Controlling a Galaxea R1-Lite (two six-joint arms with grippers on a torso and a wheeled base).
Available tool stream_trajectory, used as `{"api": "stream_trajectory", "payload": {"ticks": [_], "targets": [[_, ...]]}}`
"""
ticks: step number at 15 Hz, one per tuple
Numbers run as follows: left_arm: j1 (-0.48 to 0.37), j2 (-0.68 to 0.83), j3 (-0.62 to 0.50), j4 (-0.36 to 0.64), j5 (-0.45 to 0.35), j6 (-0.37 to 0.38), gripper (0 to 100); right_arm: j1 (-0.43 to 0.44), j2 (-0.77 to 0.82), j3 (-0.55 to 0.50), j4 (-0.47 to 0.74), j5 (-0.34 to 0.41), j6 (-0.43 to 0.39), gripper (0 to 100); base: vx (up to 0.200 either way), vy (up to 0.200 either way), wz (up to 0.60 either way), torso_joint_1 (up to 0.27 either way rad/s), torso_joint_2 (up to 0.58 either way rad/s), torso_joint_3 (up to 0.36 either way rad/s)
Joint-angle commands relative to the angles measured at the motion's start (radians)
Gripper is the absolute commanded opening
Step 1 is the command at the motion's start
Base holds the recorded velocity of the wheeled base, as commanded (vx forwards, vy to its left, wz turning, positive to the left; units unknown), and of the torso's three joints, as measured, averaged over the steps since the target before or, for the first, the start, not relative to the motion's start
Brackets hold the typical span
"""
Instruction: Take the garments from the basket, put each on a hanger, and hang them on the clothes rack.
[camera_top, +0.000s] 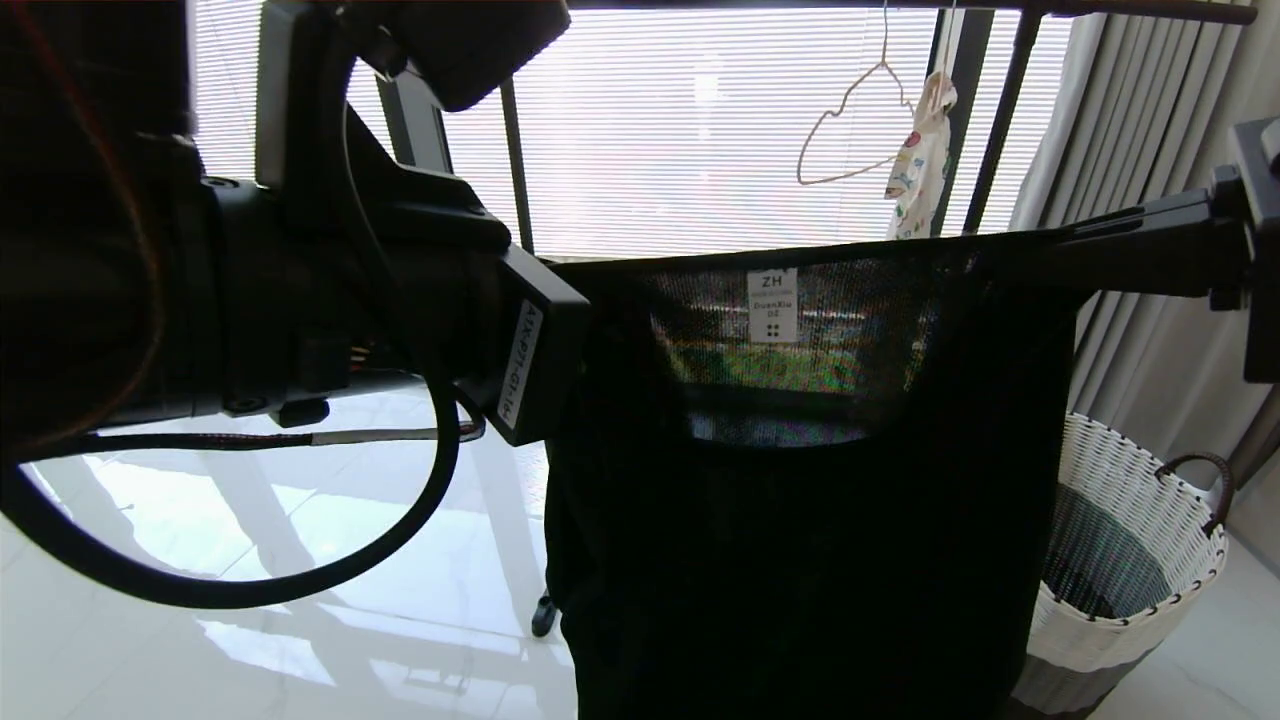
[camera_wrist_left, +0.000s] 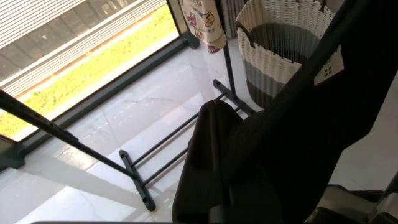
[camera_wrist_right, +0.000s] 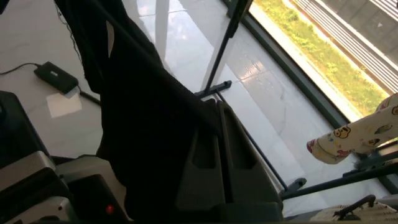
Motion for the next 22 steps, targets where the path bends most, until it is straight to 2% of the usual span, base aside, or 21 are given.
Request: {"api": "stream_trajectory", "payload": {"ticks": [1, 2, 6, 7, 9, 10, 11, 12, 13, 14, 15, 16, 17, 18, 20, 22], "targets": [[0.0, 0.011, 0.014, -0.002, 0.001, -0.001, 0, 0.001, -0.002, 0.002, 0.001, -0.001, 0.0, 0, 0.0, 0.0, 0.0, 0.0, 0.0, 0.0], [0.0, 0.011, 0.012, -0.002, 0.003, -0.001, 0, 0.001, -0.002, 0.004, 0.003, -0.001, 0.0, 100, 0.0, 0.0, 0.0, 0.0, 0.0, 0.0], [0.014, 0.016, 0.035, -0.004, 0.073, 0.0, 0, 0.001, -0.029, 0.056, 0.003, -0.006, 0.002, 100, 0.0, 0.0, 0.0, 0.0, 0.0, 0.0], [0.029, 0.008, 0.06, -0.002, 0.106, 0.003, 0, -0.01, -0.042, 0.087, 0.003, -0.034, 0.002, 100, 0.0, 0.0, 0.0, 0.0, 0.0, 0.0], [0.071, -0.066, 0.138, 0.0, 0.127, 0.006, 0, -0.085, -0.078, 0.165, 0.014, -0.205, 0.002, 100, 0.0, 0.0, 0.0, 0.0, 0.0, 0.0], [0.124, -0.118, 0.207, 0.003, 0.129, 0.008, 0, -0.133, -0.102, 0.214, 0.029, -0.302, 0.002, 100, 0.0, 0.0, 0.0, 0.0, 0.0, 0.0], [0.233, -0.168, 0.282, 0.003, 0.129, 0.008, 0, -0.191, -0.133, 0.277, 0.027, -0.363, 0.0, 100, 0.0, 0.0, 0.0, 0.0, 0.0, 0.0], [0.362, -0.19, 0.336, 0.003, 0.135, 0.008, 0, -0.242, -0.168, 0.325, 0.024, -0.379, -0.001, 100, 0.0, 0.0, 0.0, 0.0, 0.0, 0.0], [0.437, -0.199, 0.357, 0.001, 0.138, 0.006, 0, -0.272, -0.187, 0.352, 0.024, -0.38, -0.001, 100, 0.0, 0.0, 0.0, 0.0, 0.0, 0.0], [0.566, -0.224, 0.393, 0.001, 0.136, 0.002, 0, -0.326, -0.223, 0.406, 0.024, -0.383, -0.003, 100, 0.0, 0.0, 0.0, 0.0, 0.0, 0.0], [0.617, -0.231, 0.408, 0.0, 0.136, -0.004, 0, -0.363, -0.237, 0.43, 0.024, -0.386, -0.018, 100, 0.0, 0.0, 0.0, 0.0, 0.0, 0.0], [0.648, -0.231, 0.423, -0.004, 0.136, -0.015, 0, -0.407, -0.239, 0.45, 0.024, -0.397, -0.057, 100, 0.0, 0.0, 0.0, 0.0, 0.0, 0.0], [0.655, -0.23, 0.437, -0.017, 0.142, -0.061, 0, -0.447, -0.239, 0.463, 0.021, -0.419, -0.104, 100, 0.0, 0.0, 0.0, 0.0, 0.0, 0.0], [0.654, -0.228, 0.454, -0.045, 0.166, -0.11, 0, -0.464, -0.239, 0.469, 0.017, -0.428, -0.118, 100, 0.0, 0.0, 0.0, 0.0, 0.0, 0.0], [0.641, -0.231, 0.489, -0.054, 0.208, -0.122, 0, -0.479, -0.239, 0.483, -0.003, -0.428, -0.119, 100, 0.0, 0.0, 0.0, 0.0, 0.0, 0.0], [0.634, -0.234, 0.501, -0.056, 0.208, -0.122, 0, -0.481, -0.234, 0.506, -0.057, -0.428, -0.119, 100, 0.0, 0.0, 0.0, 0.0, 0.0, 0.0]]}}
